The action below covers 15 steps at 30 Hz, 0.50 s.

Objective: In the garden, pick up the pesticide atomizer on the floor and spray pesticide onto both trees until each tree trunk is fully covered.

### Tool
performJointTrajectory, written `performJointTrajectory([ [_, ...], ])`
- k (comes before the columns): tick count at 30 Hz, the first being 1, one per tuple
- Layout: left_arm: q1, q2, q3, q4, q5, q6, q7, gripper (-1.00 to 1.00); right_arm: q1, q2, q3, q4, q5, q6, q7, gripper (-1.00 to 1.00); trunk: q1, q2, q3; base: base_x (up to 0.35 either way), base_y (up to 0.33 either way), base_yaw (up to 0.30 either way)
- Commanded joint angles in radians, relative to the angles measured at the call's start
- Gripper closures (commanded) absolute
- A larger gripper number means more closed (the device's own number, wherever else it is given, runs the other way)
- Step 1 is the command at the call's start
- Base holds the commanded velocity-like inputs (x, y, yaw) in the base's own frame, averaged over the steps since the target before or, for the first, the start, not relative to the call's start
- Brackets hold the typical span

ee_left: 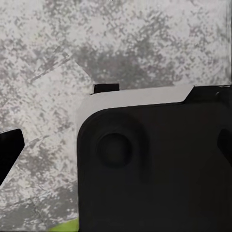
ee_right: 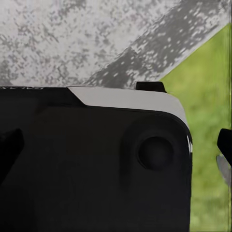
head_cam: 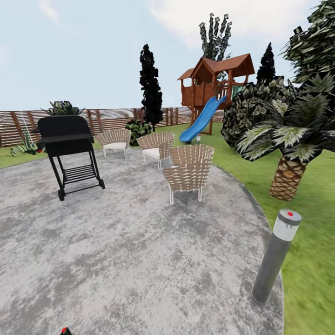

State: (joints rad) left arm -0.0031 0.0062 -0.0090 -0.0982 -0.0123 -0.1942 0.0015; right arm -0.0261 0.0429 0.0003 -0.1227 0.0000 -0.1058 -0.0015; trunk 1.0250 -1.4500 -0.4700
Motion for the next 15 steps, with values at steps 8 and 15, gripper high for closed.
performJointTrajectory([
  [8, 0.0, 0.0, 0.0, 0.0, 0.0, 0.0, 0.0, -1.0, 0.0, 0.0, -0.002, -0.001, 0.001, 0.001, -0.003, -1.0, 0.0, 0.0, 0.0, 0.122, -0.314, 0.276],
  [15, 0.0, -0.001, 0.0, 0.0, 0.0, -0.001, 0.0, -1.0, 0.0, 0.001, -0.001, -0.002, 0.002, 0.001, -0.003, -1.0, 0.0, 0.0, 0.0, 0.122, -0.314, 0.277],
])
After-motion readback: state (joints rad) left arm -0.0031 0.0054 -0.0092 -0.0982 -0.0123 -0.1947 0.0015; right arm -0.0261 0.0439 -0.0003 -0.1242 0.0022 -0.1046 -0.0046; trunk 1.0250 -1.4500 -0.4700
